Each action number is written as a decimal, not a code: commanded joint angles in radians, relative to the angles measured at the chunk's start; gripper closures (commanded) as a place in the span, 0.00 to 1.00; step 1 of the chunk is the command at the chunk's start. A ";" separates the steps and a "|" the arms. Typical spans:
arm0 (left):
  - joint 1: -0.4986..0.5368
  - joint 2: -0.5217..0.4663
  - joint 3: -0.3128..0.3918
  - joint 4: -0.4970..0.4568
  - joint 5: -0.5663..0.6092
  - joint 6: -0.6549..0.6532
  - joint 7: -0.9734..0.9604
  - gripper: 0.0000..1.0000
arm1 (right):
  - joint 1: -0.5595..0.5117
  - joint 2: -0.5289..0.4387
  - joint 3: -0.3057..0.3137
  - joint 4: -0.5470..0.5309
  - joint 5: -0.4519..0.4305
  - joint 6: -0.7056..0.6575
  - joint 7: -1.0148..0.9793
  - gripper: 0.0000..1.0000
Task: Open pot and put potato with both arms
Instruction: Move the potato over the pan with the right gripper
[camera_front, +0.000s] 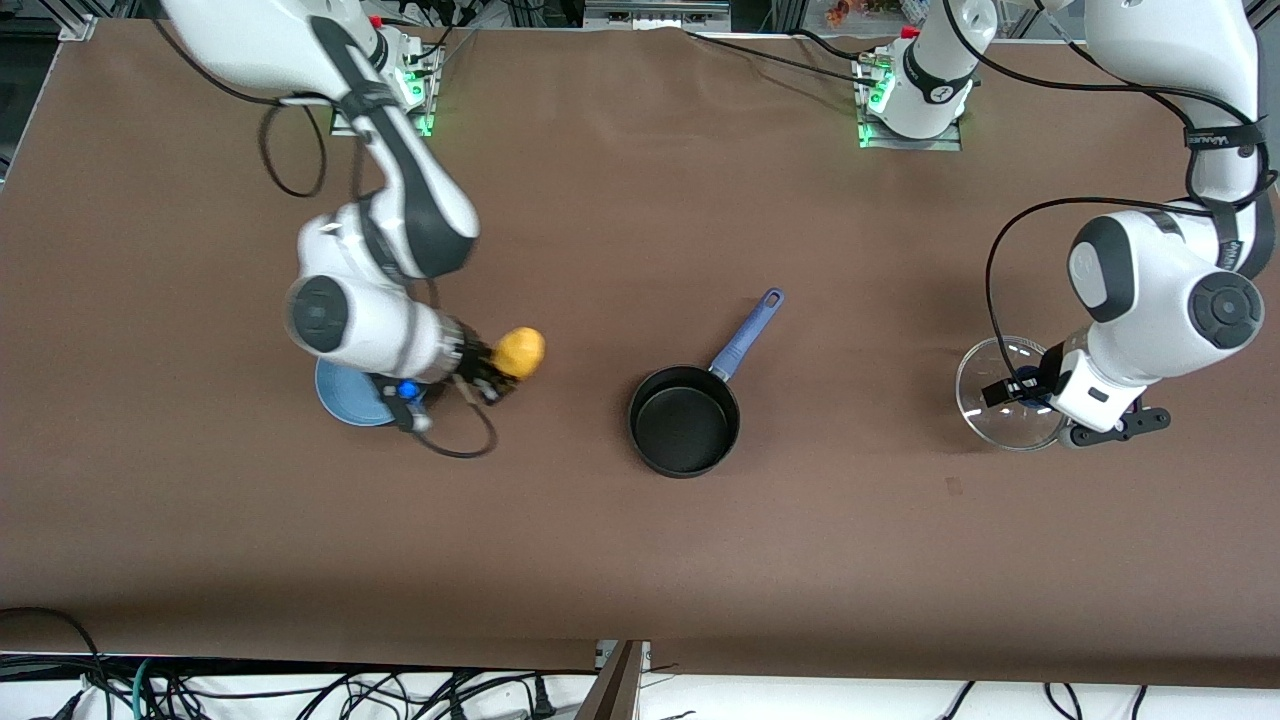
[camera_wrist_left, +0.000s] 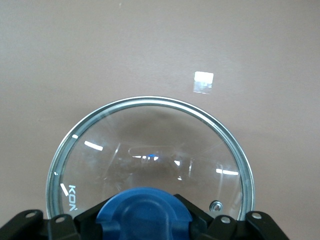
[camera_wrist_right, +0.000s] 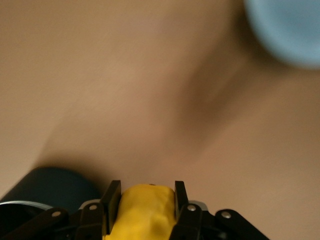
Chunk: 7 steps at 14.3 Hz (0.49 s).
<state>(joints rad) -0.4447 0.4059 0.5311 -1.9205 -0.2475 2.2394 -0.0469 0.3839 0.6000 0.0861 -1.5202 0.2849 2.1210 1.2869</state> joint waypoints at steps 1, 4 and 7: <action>-0.050 -0.099 -0.010 -0.220 0.025 0.205 -0.075 0.58 | 0.088 0.177 -0.017 0.227 0.020 0.058 0.197 0.63; -0.140 -0.035 -0.010 -0.264 0.025 0.319 -0.345 0.57 | 0.139 0.230 -0.017 0.278 0.022 0.187 0.323 0.63; -0.157 0.004 -0.010 -0.259 0.024 0.330 -0.372 0.57 | 0.197 0.276 -0.017 0.313 0.022 0.301 0.426 0.62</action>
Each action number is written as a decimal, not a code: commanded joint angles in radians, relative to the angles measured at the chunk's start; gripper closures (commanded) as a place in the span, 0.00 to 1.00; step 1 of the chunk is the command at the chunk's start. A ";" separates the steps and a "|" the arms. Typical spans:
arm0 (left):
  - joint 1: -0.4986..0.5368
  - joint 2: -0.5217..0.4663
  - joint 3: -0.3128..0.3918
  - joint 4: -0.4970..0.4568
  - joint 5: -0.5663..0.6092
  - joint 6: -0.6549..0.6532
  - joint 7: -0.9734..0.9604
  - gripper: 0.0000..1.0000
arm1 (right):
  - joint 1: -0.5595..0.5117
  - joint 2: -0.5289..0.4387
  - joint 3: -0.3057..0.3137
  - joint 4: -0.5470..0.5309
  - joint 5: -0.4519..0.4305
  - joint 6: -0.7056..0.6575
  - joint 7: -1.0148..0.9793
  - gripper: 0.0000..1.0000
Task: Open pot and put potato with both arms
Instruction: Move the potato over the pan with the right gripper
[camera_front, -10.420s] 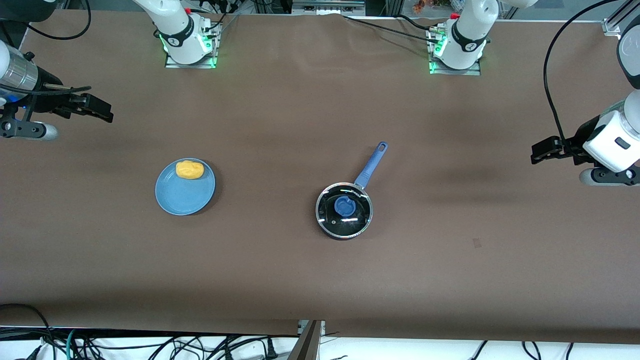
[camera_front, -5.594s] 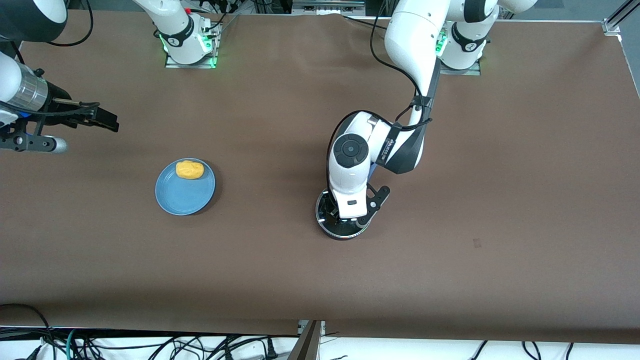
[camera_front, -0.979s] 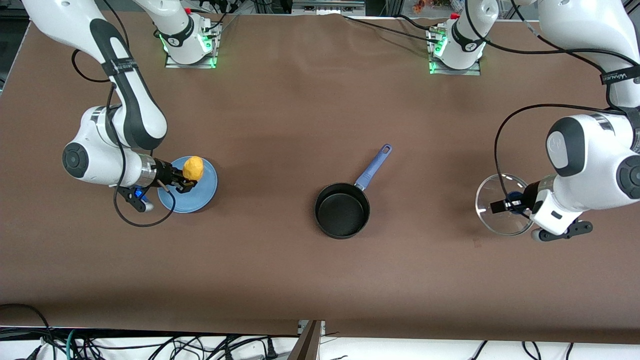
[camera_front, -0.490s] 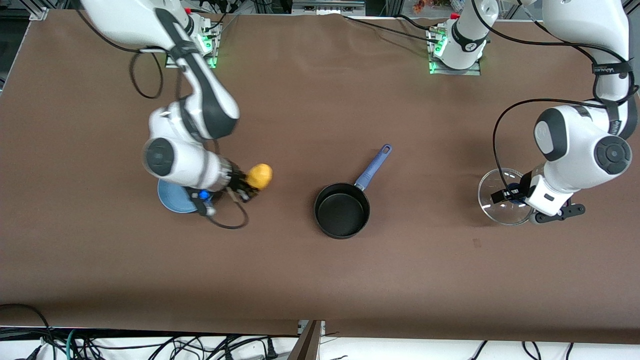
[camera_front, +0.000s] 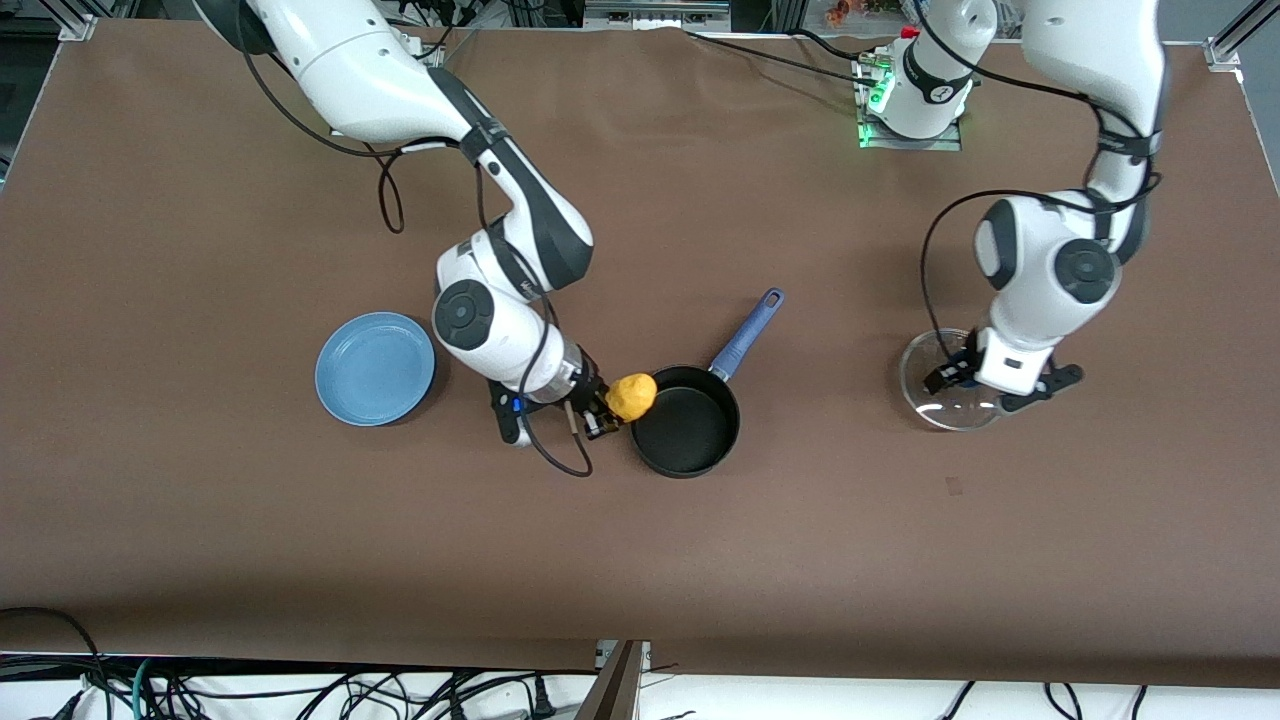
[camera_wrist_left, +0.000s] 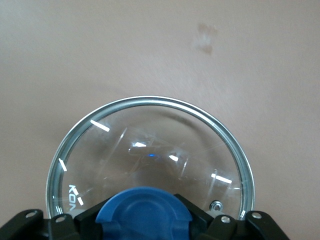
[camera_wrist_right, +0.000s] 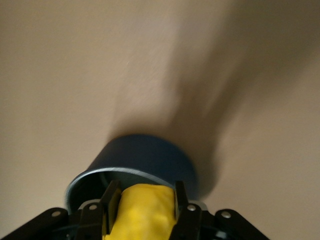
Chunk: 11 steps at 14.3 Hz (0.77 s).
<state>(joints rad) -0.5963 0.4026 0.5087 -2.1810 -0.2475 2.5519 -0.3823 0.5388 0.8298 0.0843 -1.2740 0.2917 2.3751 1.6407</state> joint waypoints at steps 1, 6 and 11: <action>-0.003 0.012 0.013 0.000 0.024 0.018 -0.040 0.57 | 0.053 0.060 -0.015 0.079 0.014 0.067 0.093 0.62; 0.007 0.032 0.011 -0.016 0.014 0.048 -0.044 0.50 | 0.096 0.088 -0.018 0.085 0.011 0.151 0.146 0.30; 0.009 0.041 0.011 -0.008 0.014 0.048 -0.043 0.08 | 0.090 0.071 -0.034 0.079 0.003 0.142 0.130 0.08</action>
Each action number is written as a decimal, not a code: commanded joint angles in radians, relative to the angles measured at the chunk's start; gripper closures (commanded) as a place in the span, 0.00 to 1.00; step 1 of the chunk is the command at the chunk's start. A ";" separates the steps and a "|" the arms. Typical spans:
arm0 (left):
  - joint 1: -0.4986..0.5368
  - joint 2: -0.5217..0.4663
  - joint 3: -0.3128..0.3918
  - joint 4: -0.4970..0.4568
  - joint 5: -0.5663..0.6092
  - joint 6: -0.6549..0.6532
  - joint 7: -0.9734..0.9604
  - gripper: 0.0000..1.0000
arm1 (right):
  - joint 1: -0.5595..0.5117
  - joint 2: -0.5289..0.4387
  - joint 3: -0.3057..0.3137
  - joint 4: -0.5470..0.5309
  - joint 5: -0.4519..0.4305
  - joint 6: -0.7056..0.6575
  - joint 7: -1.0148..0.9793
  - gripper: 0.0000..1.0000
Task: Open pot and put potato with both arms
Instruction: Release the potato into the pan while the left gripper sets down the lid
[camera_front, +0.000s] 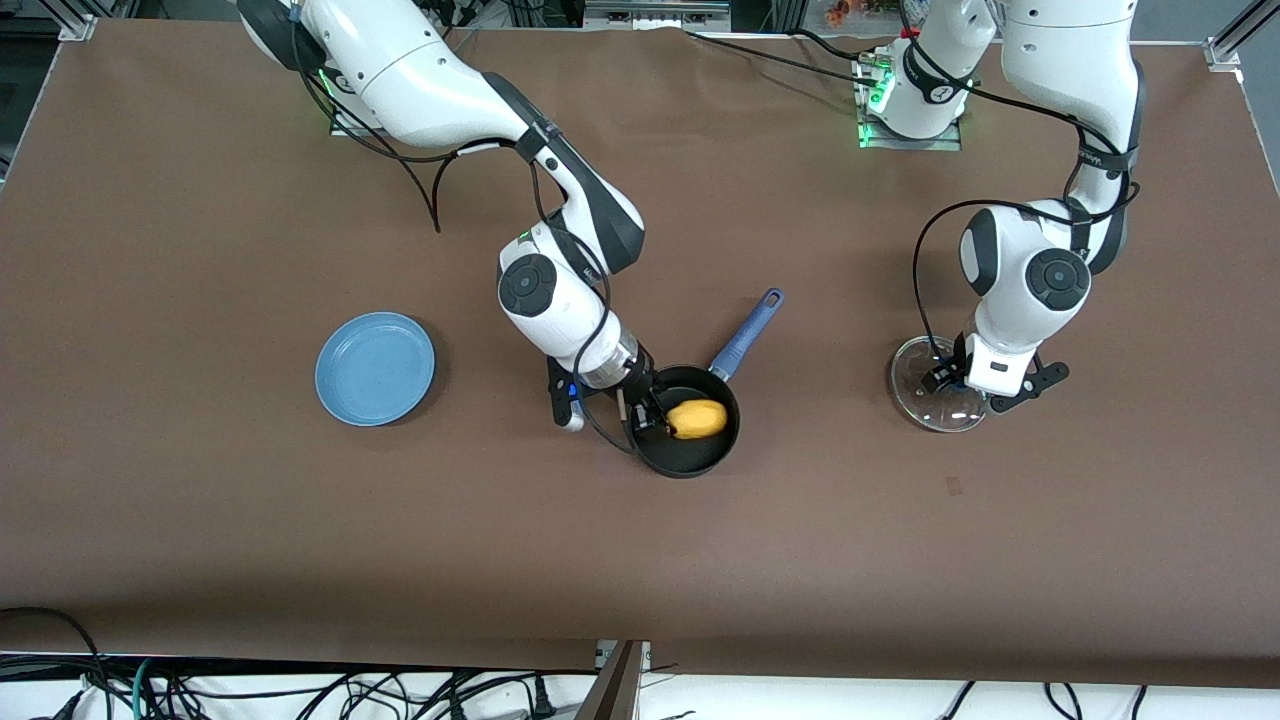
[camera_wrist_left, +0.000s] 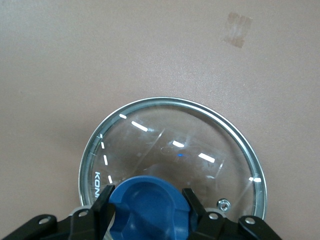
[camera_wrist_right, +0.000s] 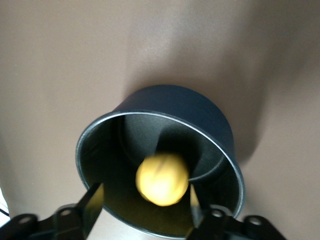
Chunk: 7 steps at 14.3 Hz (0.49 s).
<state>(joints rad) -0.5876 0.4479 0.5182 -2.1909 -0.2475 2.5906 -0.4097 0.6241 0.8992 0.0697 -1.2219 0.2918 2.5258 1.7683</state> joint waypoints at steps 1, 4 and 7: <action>0.002 -0.005 0.002 0.003 0.014 0.009 -0.014 0.02 | -0.001 -0.012 -0.024 0.018 0.001 -0.016 -0.015 0.07; 0.002 -0.009 0.006 0.019 0.013 -0.001 -0.011 0.00 | -0.073 -0.152 -0.028 -0.129 -0.003 -0.050 -0.209 0.01; 0.002 -0.017 0.013 0.066 0.013 -0.050 -0.009 0.00 | -0.167 -0.320 -0.028 -0.261 -0.003 -0.216 -0.464 0.01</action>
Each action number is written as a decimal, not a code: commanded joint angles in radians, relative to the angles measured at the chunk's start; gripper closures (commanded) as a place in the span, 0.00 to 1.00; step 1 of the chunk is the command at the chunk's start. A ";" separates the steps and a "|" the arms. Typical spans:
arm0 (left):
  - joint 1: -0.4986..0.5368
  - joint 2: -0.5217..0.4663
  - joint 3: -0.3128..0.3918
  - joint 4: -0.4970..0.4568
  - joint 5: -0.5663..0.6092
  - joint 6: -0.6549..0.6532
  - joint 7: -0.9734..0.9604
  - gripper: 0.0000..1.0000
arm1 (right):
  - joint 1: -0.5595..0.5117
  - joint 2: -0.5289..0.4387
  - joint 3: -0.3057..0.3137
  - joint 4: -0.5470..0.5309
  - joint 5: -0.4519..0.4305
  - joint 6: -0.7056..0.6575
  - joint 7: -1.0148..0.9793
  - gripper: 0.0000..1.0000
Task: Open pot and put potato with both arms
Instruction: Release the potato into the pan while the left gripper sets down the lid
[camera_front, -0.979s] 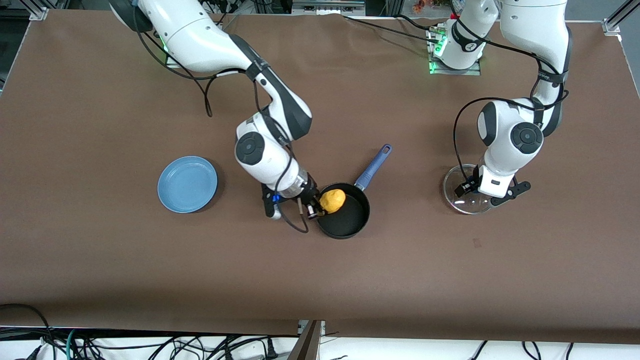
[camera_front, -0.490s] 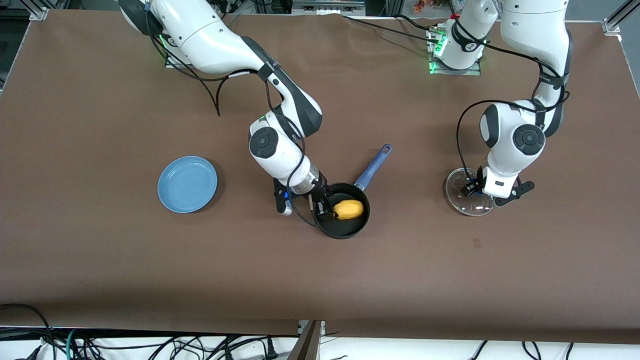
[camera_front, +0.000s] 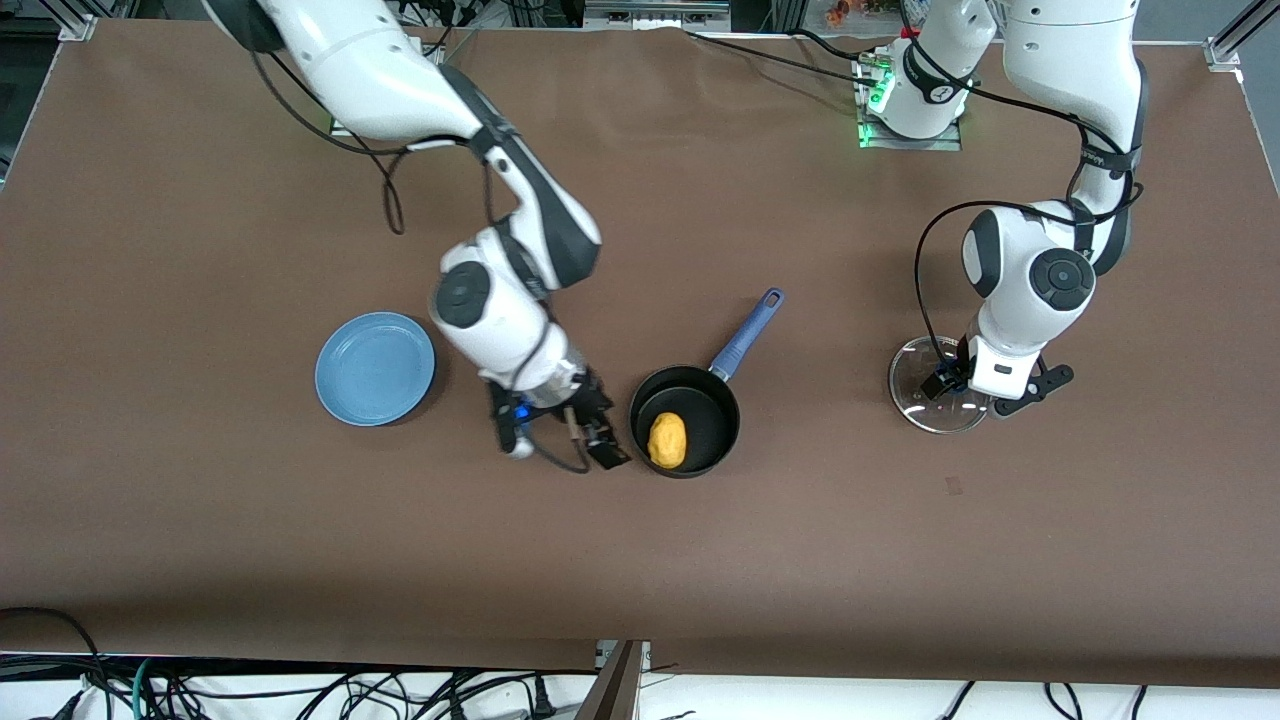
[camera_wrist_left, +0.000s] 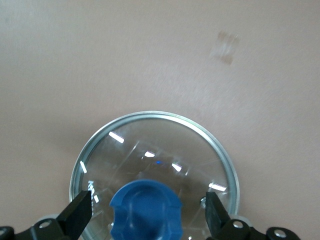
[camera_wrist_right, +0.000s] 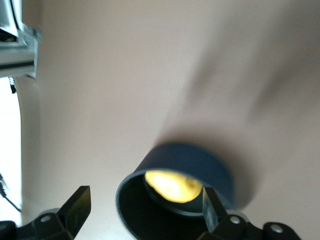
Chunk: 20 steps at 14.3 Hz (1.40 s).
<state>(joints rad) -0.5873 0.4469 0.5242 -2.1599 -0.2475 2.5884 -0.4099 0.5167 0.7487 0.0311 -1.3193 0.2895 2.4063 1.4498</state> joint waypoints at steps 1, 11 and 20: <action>0.009 -0.022 0.008 0.058 0.014 -0.077 -0.004 0.00 | -0.094 -0.230 0.010 -0.204 -0.001 -0.160 -0.232 0.01; 0.119 -0.074 0.010 0.382 0.024 -0.547 0.264 0.00 | -0.451 -0.742 0.013 -0.462 -0.148 -0.725 -1.108 0.01; 0.132 -0.128 0.085 0.802 0.063 -1.120 0.333 0.00 | -0.480 -0.756 0.016 -0.328 -0.294 -0.862 -1.310 0.01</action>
<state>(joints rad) -0.4588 0.3048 0.6014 -1.4669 -0.2299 1.5700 -0.1011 0.0523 -0.0264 0.0333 -1.6824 0.0053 1.5660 0.1669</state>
